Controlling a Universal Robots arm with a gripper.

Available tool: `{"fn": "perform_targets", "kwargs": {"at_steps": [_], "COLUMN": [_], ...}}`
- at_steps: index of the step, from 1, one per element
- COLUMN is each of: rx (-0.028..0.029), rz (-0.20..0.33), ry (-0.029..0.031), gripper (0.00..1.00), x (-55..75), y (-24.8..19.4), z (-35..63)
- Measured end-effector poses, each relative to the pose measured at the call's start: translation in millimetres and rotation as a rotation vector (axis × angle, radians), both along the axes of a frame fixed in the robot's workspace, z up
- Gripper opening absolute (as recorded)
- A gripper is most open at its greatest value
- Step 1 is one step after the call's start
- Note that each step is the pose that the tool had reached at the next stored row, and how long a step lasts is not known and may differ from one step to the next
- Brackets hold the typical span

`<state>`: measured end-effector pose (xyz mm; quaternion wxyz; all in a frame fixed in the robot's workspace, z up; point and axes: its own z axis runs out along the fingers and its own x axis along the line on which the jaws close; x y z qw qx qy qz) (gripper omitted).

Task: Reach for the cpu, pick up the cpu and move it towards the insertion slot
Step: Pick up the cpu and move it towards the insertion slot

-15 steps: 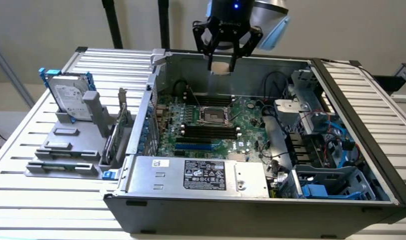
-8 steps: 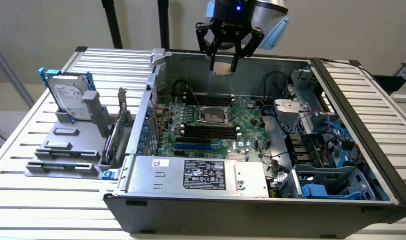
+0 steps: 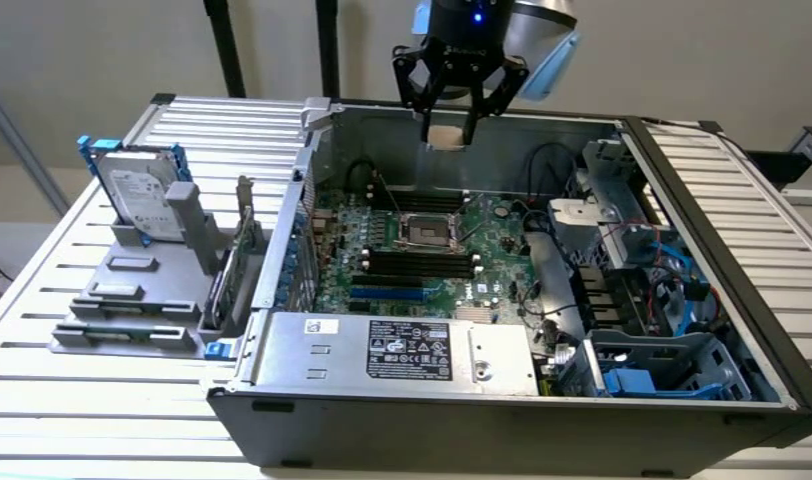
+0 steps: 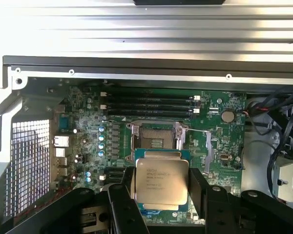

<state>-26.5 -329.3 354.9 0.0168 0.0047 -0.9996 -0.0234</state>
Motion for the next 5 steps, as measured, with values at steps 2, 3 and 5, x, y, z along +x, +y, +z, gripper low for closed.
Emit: {"fn": "perform_targets", "kwargs": {"at_steps": [2,3,5], "rx": [0.0000,0.0000,0.0000], "rz": [0.000,0.000,0.000], "ry": [0.0001,0.0001,0.0002], "gripper": [0.54,0.54,0.54], "x": [0.0,0.0,0.0], "y": [0.0,0.0,0.0], "z": [0.0,0.0,0.0]}}
